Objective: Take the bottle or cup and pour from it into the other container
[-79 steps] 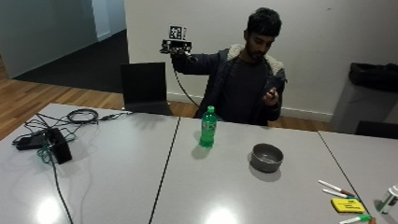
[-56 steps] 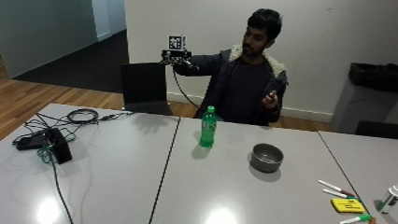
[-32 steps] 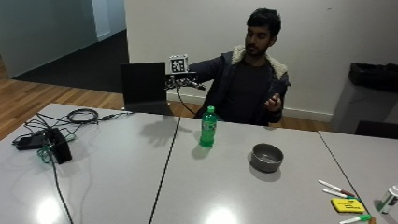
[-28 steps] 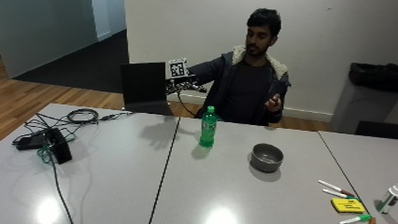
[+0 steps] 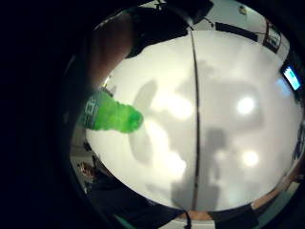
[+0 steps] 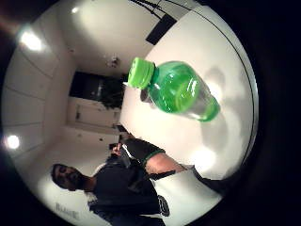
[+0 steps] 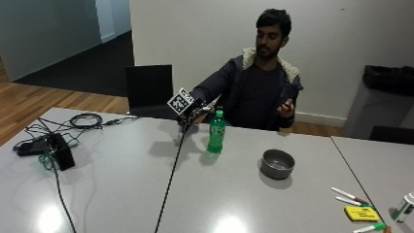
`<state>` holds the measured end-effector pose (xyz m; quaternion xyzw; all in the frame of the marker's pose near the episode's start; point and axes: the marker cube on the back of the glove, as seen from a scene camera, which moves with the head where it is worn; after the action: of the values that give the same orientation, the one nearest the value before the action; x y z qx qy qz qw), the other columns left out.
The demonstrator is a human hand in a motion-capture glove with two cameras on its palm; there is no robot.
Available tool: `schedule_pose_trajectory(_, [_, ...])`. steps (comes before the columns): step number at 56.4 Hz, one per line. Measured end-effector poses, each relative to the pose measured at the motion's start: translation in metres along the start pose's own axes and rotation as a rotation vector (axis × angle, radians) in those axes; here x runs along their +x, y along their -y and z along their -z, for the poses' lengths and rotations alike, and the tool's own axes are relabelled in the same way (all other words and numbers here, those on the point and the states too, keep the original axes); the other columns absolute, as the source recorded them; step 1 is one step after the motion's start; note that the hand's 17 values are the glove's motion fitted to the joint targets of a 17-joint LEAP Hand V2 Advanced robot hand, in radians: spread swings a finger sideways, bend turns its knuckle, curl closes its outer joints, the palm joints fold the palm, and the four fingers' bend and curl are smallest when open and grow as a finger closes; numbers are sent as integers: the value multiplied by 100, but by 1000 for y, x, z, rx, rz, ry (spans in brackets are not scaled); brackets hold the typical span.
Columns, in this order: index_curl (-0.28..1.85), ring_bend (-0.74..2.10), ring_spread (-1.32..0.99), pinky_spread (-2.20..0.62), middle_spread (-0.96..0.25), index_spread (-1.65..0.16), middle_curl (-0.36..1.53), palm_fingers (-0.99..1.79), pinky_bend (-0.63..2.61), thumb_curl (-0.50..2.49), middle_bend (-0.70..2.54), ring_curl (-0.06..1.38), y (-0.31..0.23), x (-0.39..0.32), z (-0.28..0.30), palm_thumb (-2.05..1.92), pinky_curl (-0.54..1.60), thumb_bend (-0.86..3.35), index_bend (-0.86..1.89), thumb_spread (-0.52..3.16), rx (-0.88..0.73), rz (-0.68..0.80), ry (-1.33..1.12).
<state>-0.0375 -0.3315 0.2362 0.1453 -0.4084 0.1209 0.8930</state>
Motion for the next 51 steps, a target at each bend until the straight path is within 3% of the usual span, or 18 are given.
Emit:
schedule_pose_trajectory(3, [22, 23, 20, 38, 7, -30, 29, 2, 63, 34, 18, 24, 6, 6, -12, 28, 36, -3, 14, 79, 30, 96, 92])
schedule_pose_trajectory(8, [22, 25, 21, 38, 7, -29, 29, 3, 64, 35, 18, 24, 18, 4, -31, 31, 36, -3, 14, 79, 59, -19, 269])
schedule_pose_trajectory(17, [21, 33, 20, 38, 4, -28, 32, 23, 62, 36, 25, 26, 32, 3, -61, 41, 35, -2, 13, 77, 7, -33, 504])
schedule_pose_trajectory(22, [21, 36, 19, 37, 2, -28, 33, 30, 61, 37, 28, 28, 26, 4, -76, 45, 34, -2, 12, 77, -9, 58, 566])
schedule_pose_trajectory(27, [21, 41, 16, 36, -1, -28, 35, 44, 56, 37, 33, 29, 30, 4, -89, 49, 33, -3, 11, 76, -3, 287, 577])
schedule_pose_trajectory(31, [20, 47, 12, 35, -6, -30, 35, 55, 52, 38, 36, 31, 20, 0, -90, 53, 32, -2, 11, 75, -88, 102, 546])
schedule_pose_trajectory(37, [20, 54, 2, 31, -14, -32, 38, 77, 46, 40, 43, 33, 25, -6, -91, 69, 31, 2, 9, 74, -98, 34, 530])
schedule_pose_trajectory(40, [20, 56, -4, 27, -18, -32, 39, 92, 43, 42, 47, 34, 24, -5, -92, 76, 31, 2, 10, 73, -87, 74, 524])
schedule_pose_trajectory(45, [22, 57, -13, 19, -22, -32, 39, 104, 41, 44, 45, 35, 15, 5, -99, 83, 31, 1, 11, 71, 23, 305, 539])
schedule_pose_trajectory(48, [23, 58, -16, 15, -22, -32, 40, 107, 40, 45, 44, 37, 13, 1, -98, 87, 32, 0, 11, 70, -4, 256, 533])
schedule_pose_trajectory(51, [23, 58, -18, 12, -23, -32, 40, 109, 40, 46, 43, 38, 13, -9, -94, 88, 33, -1, 11, 69, -50, 116, 491])
